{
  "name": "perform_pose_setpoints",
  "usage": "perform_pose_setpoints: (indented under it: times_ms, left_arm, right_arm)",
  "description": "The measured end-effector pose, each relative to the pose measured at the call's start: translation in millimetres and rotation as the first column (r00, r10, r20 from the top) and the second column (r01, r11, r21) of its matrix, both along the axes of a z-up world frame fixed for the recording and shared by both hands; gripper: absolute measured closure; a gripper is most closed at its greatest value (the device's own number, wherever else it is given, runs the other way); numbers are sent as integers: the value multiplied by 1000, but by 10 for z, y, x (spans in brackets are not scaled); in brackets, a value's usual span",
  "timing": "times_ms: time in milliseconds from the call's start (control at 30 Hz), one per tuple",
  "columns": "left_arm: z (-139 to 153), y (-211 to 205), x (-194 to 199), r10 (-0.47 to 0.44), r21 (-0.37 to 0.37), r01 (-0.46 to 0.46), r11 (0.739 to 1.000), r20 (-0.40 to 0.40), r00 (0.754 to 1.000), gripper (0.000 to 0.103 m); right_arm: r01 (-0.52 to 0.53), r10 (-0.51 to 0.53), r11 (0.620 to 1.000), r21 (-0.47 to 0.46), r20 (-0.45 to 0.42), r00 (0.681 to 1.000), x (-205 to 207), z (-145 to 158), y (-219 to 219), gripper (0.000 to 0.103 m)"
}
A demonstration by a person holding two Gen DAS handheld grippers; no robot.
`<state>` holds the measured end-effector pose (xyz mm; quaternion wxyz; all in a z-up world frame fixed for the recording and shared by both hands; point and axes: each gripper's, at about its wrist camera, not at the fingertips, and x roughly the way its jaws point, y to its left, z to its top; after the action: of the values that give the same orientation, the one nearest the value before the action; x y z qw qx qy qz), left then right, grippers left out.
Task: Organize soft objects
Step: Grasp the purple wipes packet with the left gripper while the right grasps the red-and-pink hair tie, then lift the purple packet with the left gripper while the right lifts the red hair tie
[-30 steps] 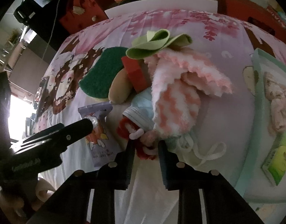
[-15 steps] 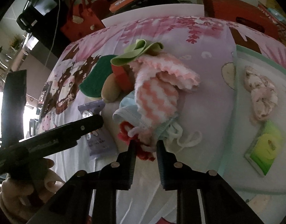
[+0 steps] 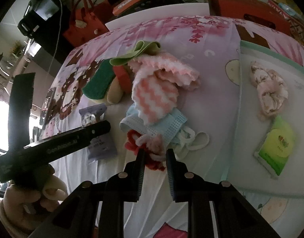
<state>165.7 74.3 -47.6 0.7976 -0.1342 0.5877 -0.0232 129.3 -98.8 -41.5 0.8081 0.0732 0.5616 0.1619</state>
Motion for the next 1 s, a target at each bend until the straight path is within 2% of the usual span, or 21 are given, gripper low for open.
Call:
perform_pose_setpoints:
  times_ms: [567, 1000]
  left_arm:
    - [13, 94, -380, -23, 16, 23, 1000, 29, 999, 53]
    - [22, 296, -529, 11, -5, -10, 1000, 35, 999, 53]
  right_arm:
    - [-76, 76, 997, -20, 20, 997, -170, -13, 183, 80]
    - [-139, 141, 989, -48, 45, 989, -255, 36, 329, 80]
